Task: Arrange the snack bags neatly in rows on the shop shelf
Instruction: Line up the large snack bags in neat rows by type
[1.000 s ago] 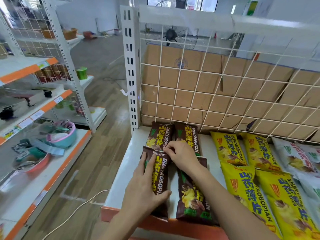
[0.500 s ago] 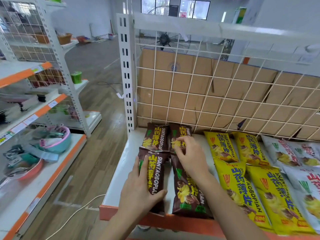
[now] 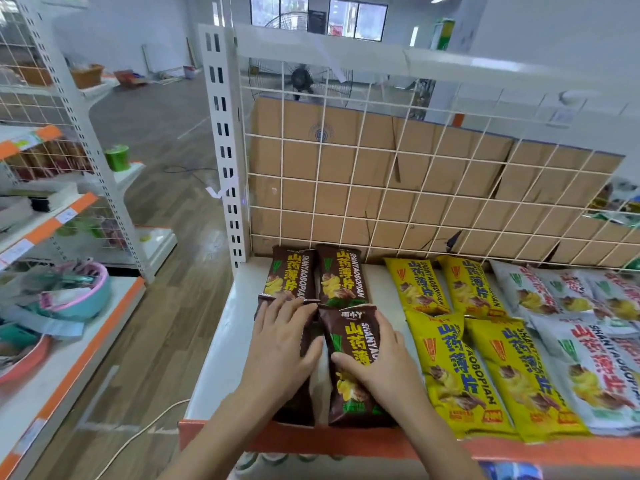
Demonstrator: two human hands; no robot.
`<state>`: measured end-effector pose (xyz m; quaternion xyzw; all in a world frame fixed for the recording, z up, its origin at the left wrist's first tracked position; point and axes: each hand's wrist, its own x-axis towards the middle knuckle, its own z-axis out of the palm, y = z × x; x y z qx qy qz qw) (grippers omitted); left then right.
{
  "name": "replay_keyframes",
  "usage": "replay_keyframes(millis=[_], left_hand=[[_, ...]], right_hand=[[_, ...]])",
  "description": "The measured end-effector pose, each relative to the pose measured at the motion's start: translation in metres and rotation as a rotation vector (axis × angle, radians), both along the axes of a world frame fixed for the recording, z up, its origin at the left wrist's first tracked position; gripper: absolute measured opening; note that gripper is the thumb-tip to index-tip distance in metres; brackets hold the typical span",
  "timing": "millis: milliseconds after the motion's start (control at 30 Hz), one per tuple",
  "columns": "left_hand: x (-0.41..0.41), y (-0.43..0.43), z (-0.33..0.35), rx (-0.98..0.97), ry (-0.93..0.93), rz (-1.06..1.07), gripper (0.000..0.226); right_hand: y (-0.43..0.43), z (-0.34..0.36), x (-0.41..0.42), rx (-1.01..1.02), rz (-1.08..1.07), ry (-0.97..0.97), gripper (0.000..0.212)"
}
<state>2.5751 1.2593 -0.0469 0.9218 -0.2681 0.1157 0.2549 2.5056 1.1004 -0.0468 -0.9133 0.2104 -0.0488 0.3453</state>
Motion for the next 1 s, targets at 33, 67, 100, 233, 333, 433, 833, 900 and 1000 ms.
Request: replay_keyframes(millis=[33,67,100,233,333,433,833,900,1000], left_hand=[[0.005,-0.003,0.002,0.004,-0.018,-0.020,0.048],[0.010,-0.006,0.004,0.024,-0.031,-0.042,0.042],[0.015,-0.009,0.006,0.048,-0.028,-0.067,0.036],[0.039,-0.024,0.013,0.179,0.035,-0.231,0.032],[0.052,-0.036,0.022,0.341,0.014,-0.287,0.031],[0.062,-0.045,0.027,0.450,0.014,-0.312,0.032],[0.073,-0.065,0.032,0.418,0.253,-0.352,0.024],[0.074,-0.067,0.032,0.414,0.227,-0.368,0.020],[0.078,-0.068,0.032,0.342,0.169,-0.384,0.012]], right_hand=[[0.002,-0.001,-0.003,-0.027,0.009,0.025,0.107],[0.005,-0.002,-0.007,-0.066,0.014,0.049,0.111],[0.008,-0.004,-0.010,-0.111,0.019,0.065,0.114],[0.014,-0.009,-0.016,-0.180,-0.004,0.020,0.101],[0.017,-0.010,-0.017,-0.191,-0.032,-0.035,0.094],[0.024,-0.010,-0.021,-0.256,-0.027,-0.053,0.100],[0.036,-0.012,-0.028,-0.351,-0.075,-0.022,0.090],[0.039,-0.010,-0.029,-0.362,-0.087,0.022,0.092],[0.045,-0.010,-0.031,-0.394,-0.080,0.062,0.098]])
